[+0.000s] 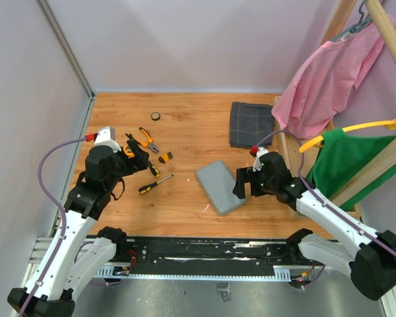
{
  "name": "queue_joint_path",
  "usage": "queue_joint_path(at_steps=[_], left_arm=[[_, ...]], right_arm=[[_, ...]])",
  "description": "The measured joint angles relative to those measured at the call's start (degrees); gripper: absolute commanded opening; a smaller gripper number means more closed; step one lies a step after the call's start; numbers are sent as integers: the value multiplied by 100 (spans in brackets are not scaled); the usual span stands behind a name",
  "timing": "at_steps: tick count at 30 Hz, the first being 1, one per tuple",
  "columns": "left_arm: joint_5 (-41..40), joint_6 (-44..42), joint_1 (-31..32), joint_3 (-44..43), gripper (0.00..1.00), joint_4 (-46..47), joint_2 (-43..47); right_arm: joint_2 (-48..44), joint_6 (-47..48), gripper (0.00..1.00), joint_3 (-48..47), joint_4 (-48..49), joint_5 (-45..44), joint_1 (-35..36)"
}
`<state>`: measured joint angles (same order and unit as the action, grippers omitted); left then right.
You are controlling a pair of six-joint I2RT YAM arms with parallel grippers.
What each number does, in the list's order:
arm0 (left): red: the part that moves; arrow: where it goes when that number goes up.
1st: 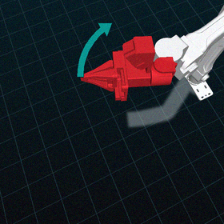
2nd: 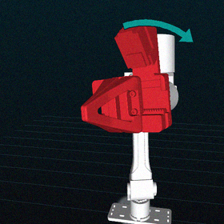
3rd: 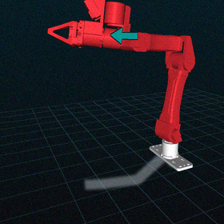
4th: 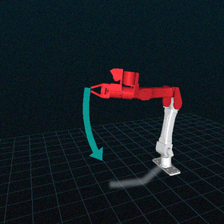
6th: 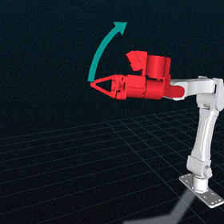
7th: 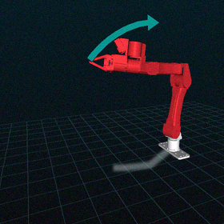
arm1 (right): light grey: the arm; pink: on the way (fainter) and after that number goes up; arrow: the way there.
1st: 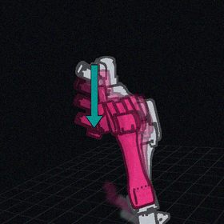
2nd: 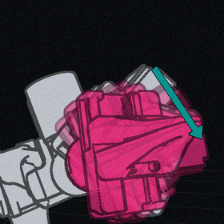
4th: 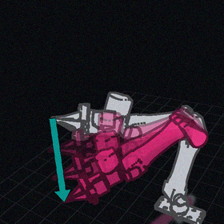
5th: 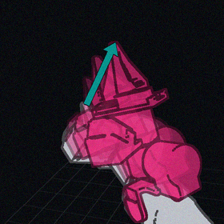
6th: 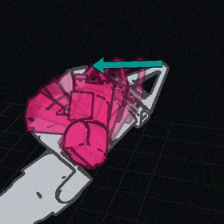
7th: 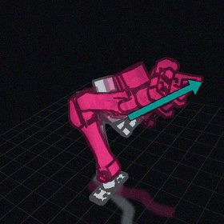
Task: Sort the tools into containers
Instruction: Move the storage box to the center of the board.
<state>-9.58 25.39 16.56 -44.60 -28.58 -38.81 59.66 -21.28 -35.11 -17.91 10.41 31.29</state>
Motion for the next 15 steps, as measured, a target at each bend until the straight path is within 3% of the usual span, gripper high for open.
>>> queue_joint_path(at_steps=[6,15], left_arm=[[20,271,0,2,99,-9,-17],[721,817,0,527,99,463,-142]], right_arm=[[-601,0,99,28,-166,-643,0],[-341,7,99,-68,-247,-813,-2]])
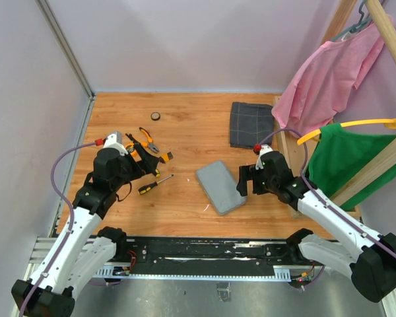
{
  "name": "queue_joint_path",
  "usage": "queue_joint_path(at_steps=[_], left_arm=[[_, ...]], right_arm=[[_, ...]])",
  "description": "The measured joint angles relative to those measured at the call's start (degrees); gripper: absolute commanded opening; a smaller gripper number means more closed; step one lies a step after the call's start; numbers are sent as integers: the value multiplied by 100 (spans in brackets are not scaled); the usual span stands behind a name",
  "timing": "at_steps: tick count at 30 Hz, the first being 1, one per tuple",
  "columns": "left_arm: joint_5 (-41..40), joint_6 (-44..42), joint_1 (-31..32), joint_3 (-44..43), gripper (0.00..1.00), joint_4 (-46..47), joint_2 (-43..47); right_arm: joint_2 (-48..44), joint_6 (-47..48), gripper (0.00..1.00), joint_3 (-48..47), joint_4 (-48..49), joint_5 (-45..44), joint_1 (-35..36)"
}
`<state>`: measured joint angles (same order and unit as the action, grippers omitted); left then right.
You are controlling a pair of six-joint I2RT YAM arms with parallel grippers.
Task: Sort the tools into containers
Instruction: Move the storage box to the center of the board.
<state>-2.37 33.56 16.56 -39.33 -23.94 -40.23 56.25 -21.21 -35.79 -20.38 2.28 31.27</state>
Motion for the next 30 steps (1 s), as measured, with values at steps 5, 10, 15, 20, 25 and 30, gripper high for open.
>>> queue_joint_path(at_steps=[5,10,15,20,25,30], left_arm=[[293,81,0,422,99,271,133],[420,258,26,688,99,518,271],[179,470,643,855,99,756,219],[-334,754,1851,953,99,1274,-348],[-610,1040,2330,1237,99,1764,-949],[-868,1178,2376,1268,99,2057,-1239]], right_arm=[[125,13,99,-81,7,175,-15],[557,55,99,-125,125,474,-28],[802,68,99,-125,345,719,-31],[907,103,99,-125,629,927,-79],[1106,107,98,-125,896,1198,-190],[1757,55,99,-293,1211,1615,-295]])
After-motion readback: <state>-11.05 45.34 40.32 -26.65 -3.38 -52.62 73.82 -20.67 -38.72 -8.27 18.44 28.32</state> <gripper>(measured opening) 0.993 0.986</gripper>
